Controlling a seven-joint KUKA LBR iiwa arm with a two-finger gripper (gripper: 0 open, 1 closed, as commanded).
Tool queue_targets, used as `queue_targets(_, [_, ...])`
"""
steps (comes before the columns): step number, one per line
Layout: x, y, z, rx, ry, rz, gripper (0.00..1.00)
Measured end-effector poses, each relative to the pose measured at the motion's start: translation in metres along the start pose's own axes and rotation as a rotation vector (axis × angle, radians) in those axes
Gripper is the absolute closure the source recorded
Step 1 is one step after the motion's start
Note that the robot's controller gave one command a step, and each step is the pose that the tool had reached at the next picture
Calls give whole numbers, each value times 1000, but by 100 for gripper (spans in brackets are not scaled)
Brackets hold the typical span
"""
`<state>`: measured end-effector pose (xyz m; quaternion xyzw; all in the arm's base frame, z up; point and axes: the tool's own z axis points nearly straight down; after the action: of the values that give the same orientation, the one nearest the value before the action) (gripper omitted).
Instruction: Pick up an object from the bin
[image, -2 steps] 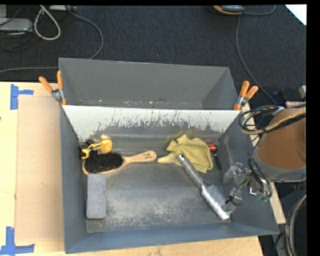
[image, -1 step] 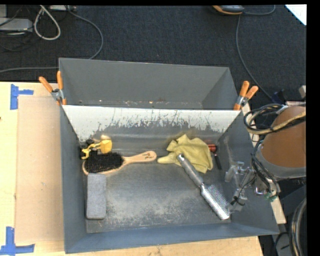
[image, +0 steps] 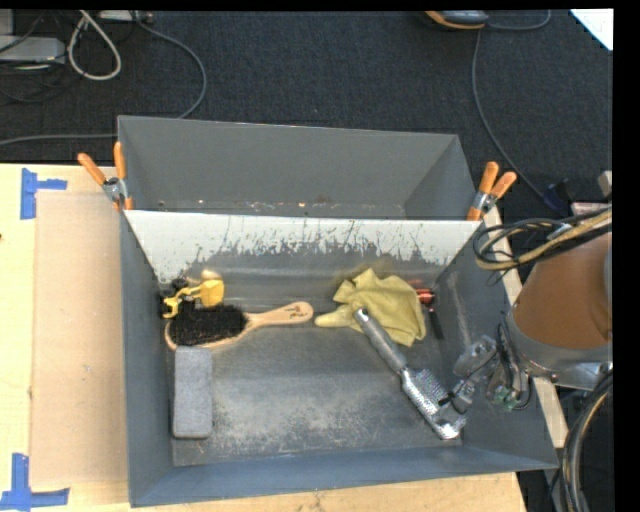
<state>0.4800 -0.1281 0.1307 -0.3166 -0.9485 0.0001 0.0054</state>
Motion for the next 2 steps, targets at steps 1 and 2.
queue_targets(1, [-3,5,62,-2,-2,-79,0])
queue_targets(2, [6,0,62,1,1,112,100])
